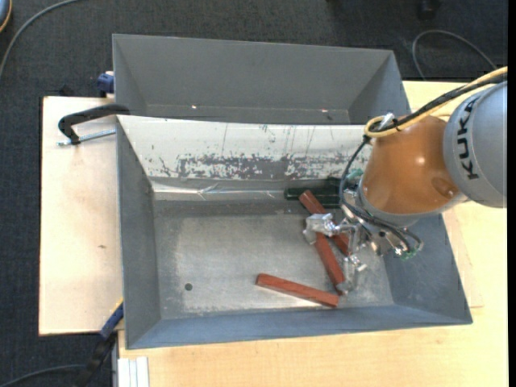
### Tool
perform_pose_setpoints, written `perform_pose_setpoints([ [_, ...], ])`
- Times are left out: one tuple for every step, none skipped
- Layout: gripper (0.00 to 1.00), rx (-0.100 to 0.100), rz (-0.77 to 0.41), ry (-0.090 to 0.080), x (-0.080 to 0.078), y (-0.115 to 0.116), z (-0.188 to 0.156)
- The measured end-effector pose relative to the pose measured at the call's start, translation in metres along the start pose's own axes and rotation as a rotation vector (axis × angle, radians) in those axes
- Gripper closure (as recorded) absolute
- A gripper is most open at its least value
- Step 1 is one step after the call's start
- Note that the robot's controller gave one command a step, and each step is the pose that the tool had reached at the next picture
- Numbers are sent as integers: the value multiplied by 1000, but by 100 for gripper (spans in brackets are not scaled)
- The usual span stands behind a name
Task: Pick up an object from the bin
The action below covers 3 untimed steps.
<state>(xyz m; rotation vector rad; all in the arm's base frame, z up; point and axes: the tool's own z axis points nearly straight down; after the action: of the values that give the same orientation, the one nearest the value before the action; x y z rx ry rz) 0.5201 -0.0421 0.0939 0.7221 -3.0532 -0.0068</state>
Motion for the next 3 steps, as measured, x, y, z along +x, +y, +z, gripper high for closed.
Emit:
perform_pose_setpoints([
  [0,9,-494,-8,-32,-47,23],
  [0,10,-978,-7,-68,-23,22],
  [0,13,-580,-10,-42,-64,-74],
])
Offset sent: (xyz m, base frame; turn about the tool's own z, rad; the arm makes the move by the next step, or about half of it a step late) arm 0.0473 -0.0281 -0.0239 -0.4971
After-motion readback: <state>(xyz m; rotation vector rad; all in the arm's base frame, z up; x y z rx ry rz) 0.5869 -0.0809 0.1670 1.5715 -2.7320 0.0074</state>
